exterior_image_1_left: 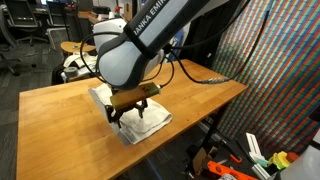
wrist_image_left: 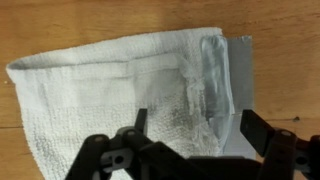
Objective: Fold the towel
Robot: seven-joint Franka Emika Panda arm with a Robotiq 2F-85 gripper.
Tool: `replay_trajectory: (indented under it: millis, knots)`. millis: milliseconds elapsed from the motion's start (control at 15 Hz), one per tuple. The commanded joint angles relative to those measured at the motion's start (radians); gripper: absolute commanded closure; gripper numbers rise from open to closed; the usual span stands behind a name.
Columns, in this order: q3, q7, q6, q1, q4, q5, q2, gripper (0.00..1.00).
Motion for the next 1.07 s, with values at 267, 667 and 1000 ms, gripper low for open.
replay_trajectory:
  millis: [267,667,1000]
  knots:
    - [-0.019,-0.068,-0.066,0.006,0.024,0.005,0.015,0.61]
    - [-0.025,-0.098,-0.106,0.002,0.038,0.008,0.014,0.89]
    - [-0.019,-0.211,-0.363,-0.013,0.134,0.025,0.039,0.78]
